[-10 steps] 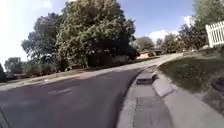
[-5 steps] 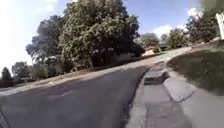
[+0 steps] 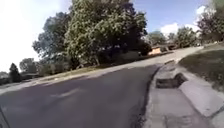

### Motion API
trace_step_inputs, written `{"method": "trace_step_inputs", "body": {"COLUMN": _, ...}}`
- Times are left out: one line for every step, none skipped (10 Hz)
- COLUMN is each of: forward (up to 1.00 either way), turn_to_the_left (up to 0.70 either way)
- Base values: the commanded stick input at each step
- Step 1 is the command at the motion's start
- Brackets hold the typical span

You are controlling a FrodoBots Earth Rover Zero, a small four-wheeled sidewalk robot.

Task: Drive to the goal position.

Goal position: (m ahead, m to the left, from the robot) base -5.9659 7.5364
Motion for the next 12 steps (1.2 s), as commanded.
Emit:
{"method": "trace_step_inputs", "body": {"forward": 0.7, "turn_to_the_left": 0.0}}
{"method": "trace_step_inputs", "body": {"forward": 0.7, "turn_to_the_left": 0.0}}
{"method": "trace_step_inputs", "body": {"forward": 0.7, "turn_to_the_left": 0.0}}
{"method": "trace_step_inputs", "body": {"forward": 0.7, "turn_to_the_left": 0.0}}
{"method": "trace_step_inputs", "body": {"forward": 0.7, "turn_to_the_left": 0.0}}
{"method": "trace_step_inputs", "body": {"forward": 0.7, "turn_to_the_left": 0.0}}
{"method": "trace_step_inputs", "body": {"forward": 0.7, "turn_to_the_left": 0.0}}
{"method": "trace_step_inputs", "body": {"forward": 0.7, "turn_to_the_left": 0.0}}
{"method": "trace_step_inputs", "body": {"forward": 0.7, "turn_to_the_left": 0.0}}
{"method": "trace_step_inputs", "body": {"forward": 0.7, "turn_to_the_left": 0.0}}
{"method": "trace_step_inputs", "body": {"forward": 0.7, "turn_to_the_left": -0.21}}
{"method": "trace_step_inputs", "body": {"forward": 0.7, "turn_to_the_left": -0.32}}
